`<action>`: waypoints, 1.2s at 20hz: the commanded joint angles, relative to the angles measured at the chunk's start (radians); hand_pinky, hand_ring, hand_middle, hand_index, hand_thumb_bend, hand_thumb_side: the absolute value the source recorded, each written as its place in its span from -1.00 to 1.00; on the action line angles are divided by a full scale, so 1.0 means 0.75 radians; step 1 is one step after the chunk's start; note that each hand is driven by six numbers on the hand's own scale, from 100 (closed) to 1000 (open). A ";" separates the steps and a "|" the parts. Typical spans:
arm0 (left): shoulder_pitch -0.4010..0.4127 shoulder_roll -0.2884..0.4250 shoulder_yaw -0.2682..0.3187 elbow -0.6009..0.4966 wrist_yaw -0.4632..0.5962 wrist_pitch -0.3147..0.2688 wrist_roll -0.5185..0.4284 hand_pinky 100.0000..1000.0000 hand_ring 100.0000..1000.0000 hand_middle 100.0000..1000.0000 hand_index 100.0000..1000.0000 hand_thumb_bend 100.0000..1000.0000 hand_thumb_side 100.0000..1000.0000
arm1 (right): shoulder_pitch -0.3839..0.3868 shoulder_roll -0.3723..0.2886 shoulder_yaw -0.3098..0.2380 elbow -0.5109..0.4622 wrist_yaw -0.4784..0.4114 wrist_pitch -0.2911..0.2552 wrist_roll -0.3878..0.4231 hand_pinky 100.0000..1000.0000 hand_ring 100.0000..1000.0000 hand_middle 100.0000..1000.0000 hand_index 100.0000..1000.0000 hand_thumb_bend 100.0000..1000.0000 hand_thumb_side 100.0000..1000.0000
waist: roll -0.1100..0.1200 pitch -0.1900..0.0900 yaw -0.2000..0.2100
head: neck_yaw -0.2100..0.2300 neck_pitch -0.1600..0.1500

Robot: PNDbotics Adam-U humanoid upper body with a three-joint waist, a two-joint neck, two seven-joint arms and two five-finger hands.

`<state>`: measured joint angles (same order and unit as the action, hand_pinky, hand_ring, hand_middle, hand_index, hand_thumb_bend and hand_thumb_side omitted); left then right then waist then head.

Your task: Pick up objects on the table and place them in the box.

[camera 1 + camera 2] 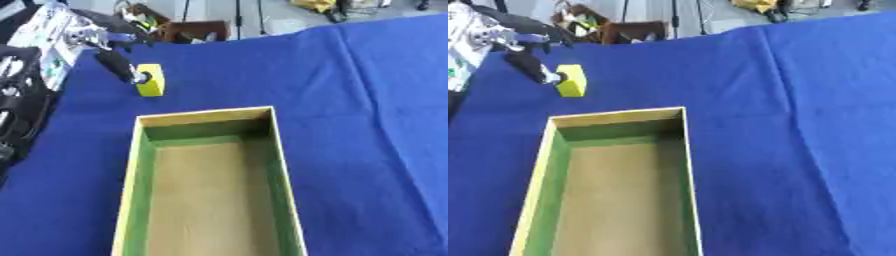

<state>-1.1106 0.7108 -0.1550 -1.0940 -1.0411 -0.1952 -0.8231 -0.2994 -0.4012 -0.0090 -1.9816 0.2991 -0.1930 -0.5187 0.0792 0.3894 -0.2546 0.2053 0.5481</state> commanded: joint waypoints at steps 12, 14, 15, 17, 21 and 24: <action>-0.036 0.071 0.041 -0.015 -0.037 0.000 -0.063 0.31 0.64 1.00 1.00 0.07 0.45 | -0.011 -0.032 0.002 -0.025 0.028 0.002 0.004 0.04 0.19 -0.10 0.50 -1.00 0.26 | 0.024 0.002 -0.033 | 0.037 -0.033; -0.037 0.076 0.047 -0.018 -0.071 -0.002 -0.058 0.32 0.65 1.00 1.00 0.06 0.44 | -0.013 -0.033 0.005 -0.025 0.031 0.005 0.006 0.04 0.19 -0.10 0.50 -1.00 0.24 | 0.030 0.008 -0.038 | 0.041 -0.038; -0.038 0.079 0.050 -0.017 -0.086 -0.003 -0.055 0.32 0.65 1.00 1.00 0.06 0.44 | -0.014 -0.033 0.006 -0.025 0.032 0.007 0.007 0.04 0.19 -0.10 0.50 -1.00 0.24 | 0.032 0.010 -0.040 | 0.042 -0.041; -0.037 0.084 0.057 -0.010 -0.099 -0.005 -0.058 0.33 0.65 1.00 1.00 0.03 0.42 | -0.012 -0.034 0.006 -0.025 0.035 0.009 0.007 0.04 0.19 -0.10 0.50 -1.00 0.24 | 0.036 0.014 -0.043 | 0.043 -0.043; -0.040 0.092 0.060 -0.008 -0.105 -0.006 -0.072 0.34 0.66 1.00 1.00 -0.03 0.39 | -0.012 -0.036 0.009 -0.025 0.039 0.013 0.006 0.04 0.18 -0.11 0.49 -1.00 0.23 | 0.044 0.020 -0.045 | 0.043 -0.045; -0.042 0.099 0.059 -0.017 -0.138 -0.012 -0.071 0.36 0.68 1.00 1.00 -0.12 0.34 | -0.012 -0.037 0.010 -0.025 0.041 0.014 0.007 0.04 0.18 -0.11 0.49 -1.00 0.23 | 0.048 0.023 -0.047 | 0.046 -0.049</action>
<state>-1.1185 0.7402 -0.1260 -1.0907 -1.1333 -0.2001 -0.8726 -0.3002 -0.4018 0.0011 -1.9816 0.3237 -0.1849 -0.5132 0.1205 0.4263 -0.2898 0.2364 0.5252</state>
